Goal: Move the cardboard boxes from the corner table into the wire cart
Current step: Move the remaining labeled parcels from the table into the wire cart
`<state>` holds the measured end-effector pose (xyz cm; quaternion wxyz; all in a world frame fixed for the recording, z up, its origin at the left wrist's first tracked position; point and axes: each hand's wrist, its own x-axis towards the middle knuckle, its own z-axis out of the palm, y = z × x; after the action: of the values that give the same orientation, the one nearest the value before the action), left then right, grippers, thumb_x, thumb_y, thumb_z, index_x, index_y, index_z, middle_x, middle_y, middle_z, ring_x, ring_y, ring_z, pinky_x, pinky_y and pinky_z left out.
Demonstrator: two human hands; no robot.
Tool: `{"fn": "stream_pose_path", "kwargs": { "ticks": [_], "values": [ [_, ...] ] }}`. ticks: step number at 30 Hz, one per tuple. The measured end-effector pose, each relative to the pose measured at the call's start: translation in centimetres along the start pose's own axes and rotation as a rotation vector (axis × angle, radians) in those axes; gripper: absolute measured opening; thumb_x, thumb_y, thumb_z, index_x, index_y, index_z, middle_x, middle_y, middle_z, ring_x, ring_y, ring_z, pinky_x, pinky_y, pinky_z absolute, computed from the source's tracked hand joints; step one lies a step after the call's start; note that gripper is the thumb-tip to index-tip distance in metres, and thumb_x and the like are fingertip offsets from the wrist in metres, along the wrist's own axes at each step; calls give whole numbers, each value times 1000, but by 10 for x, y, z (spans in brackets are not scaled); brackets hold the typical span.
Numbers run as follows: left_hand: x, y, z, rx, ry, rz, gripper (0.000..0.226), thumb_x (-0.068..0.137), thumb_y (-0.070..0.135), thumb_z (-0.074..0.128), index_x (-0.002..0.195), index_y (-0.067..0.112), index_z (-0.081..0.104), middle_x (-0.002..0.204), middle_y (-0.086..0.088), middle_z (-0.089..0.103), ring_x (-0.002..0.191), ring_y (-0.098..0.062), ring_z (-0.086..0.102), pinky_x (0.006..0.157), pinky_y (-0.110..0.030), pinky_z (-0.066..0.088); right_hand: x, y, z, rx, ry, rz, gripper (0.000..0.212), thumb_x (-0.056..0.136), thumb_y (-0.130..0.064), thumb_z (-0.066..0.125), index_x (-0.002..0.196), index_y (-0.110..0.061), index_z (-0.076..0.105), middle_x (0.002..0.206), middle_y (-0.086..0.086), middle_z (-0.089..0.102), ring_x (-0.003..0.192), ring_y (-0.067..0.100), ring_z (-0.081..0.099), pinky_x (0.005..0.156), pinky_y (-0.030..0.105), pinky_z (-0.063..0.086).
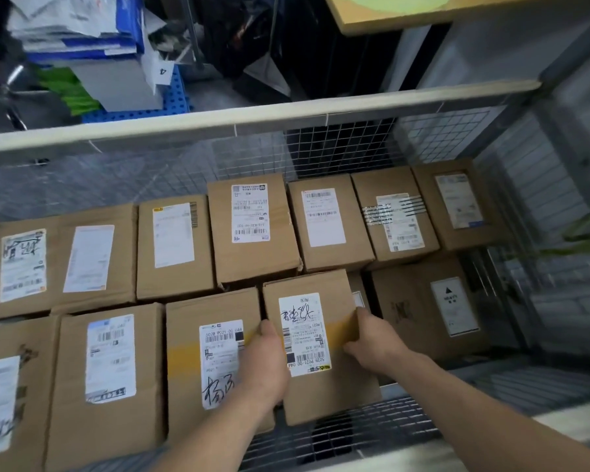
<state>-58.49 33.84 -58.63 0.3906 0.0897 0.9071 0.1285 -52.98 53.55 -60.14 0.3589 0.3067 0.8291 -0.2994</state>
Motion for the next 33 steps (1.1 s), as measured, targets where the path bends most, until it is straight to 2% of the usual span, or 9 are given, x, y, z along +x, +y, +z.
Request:
{"fn": "stream_pose_path", "kwargs": {
  "ticks": [2,4,9,13,16,20,27,30,33],
  "values": [
    [-3,1,-2,8,11,10,40,92,1,54,128,8,37,109,-3,53,77,-10,51,54,-16,36,-2,-2,-1,-38,-2,-9,58,95,-22,66,144,-18,35,120,1,59,109,23,60,90,36,54],
    [-9,2,-10,43,19,31,54,91,4,57,139,9,33,127,-8,51,82,-13,53,63,-21,41,-9,-4,-4,-67,26,-14,61,95,-28,66,145,-17,33,120,3,61,107,24,62,88,37,56],
    [-32,24,-53,179,41,142,55,94,35,60,141,17,39,135,-4,45,121,-24,48,90,-36,46,-47,-20,-34,-49,153,-69,40,93,-44,64,125,-22,56,119,0,63,103,20,62,86,38,56],
    [-64,65,-99,280,78,279,59,98,48,51,145,15,40,151,-4,37,139,-25,34,109,-41,41,-101,-32,-78,-83,278,-122,53,96,-53,57,135,-17,57,143,5,56,131,26,54,104,40,49],
    [-94,102,-138,291,98,401,66,98,53,50,151,15,37,157,-4,34,145,-25,30,116,-44,33,-153,-37,-114,-76,375,-143,46,98,-54,51,126,-19,60,136,4,60,129,24,55,103,41,49],
    [-141,151,-181,348,148,587,62,96,57,50,144,17,44,150,-4,43,138,-24,38,112,-42,38,-230,-33,-155,-14,527,-96,49,97,-59,47,124,-20,60,127,3,64,122,25,58,92,38,48],
    [-240,246,-201,503,175,976,64,96,62,46,140,17,47,148,-4,45,139,-24,38,112,-44,37,-375,13,-194,36,755,131,47,98,-60,45,117,-19,59,127,4,62,123,28,56,97,40,46],
    [-292,284,-189,517,153,1154,63,96,62,45,140,16,47,147,-4,46,138,-24,39,111,-45,38,-439,45,-190,102,835,264,57,99,-58,47,133,-14,58,139,9,59,129,29,52,104,39,42],
    [-346,313,-172,518,116,1282,65,96,63,45,141,17,47,147,-4,46,138,-25,41,110,-44,39,-501,79,-175,136,897,407,59,100,-60,45,133,-13,57,138,11,59,128,31,53,102,39,43]
  ]
}}
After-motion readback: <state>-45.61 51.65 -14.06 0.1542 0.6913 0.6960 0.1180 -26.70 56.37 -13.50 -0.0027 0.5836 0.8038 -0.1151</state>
